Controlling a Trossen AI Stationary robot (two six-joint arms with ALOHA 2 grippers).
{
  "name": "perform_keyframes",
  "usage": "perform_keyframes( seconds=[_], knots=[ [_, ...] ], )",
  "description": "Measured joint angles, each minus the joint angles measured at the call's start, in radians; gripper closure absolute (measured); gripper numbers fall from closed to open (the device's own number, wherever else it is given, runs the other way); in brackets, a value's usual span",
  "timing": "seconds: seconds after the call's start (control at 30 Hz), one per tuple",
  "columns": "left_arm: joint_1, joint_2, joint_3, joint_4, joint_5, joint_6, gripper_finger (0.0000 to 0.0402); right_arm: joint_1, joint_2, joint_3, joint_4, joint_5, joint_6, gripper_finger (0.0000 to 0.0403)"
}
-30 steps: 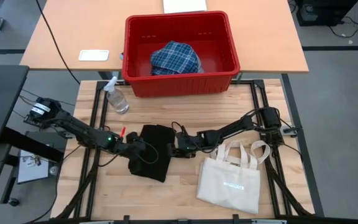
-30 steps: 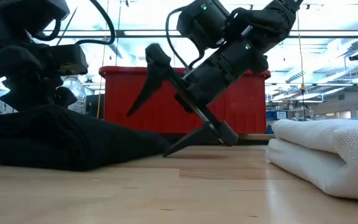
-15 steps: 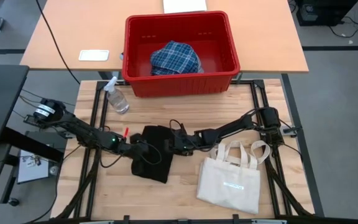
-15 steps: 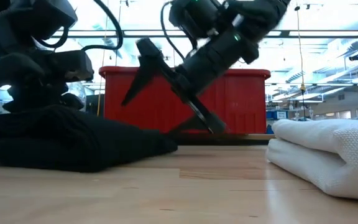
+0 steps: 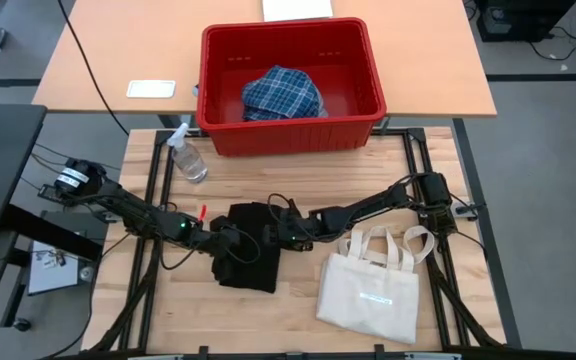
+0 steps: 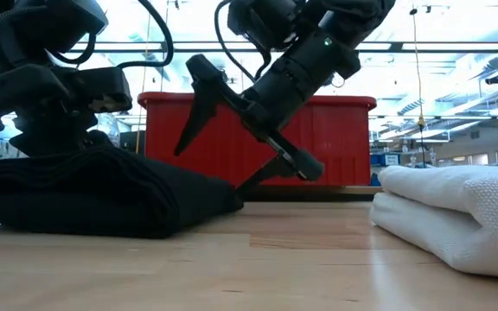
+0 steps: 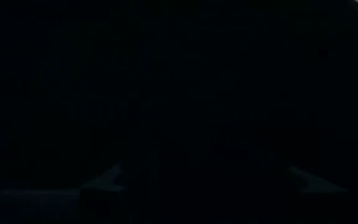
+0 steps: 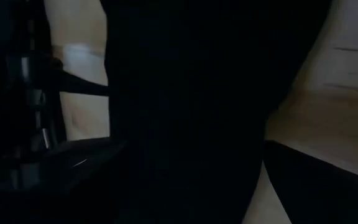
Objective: Fold laundry
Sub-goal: Put the black shirt into the red bin
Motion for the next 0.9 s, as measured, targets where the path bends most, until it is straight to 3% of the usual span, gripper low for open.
perform_keyframes(
  seconds=[0.1, 0.3, 0.6, 0.73, 0.9],
  knots=[
    [0.000, 0.000, 0.000, 0.005, -0.008, 0.000, 0.0196, 0.003, 0.043, 0.000, 0.035, 0.020, 0.005, 0.0039],
    [0.000, 0.002, 0.001, 0.016, -0.009, -0.001, 0.0196, -0.017, 0.166, 0.002, 0.368, -0.102, 0.012, 0.0045],
    [-0.001, 0.002, 0.000, 0.028, -0.003, -0.002, 0.0196, -0.032, 0.179, 0.019, 0.375, -0.094, 0.003, 0.0067],
    [-0.001, 0.002, 0.000, 0.026, -0.002, -0.005, 0.0196, -0.032, 0.181, 0.045, 0.317, -0.097, -0.039, 0.0131],
    [-0.001, -0.033, 0.011, 0.001, 0.010, -0.018, 0.0196, -0.042, 0.157, 0.060, 0.218, -0.110, -0.117, 0.0285]
  ],
)
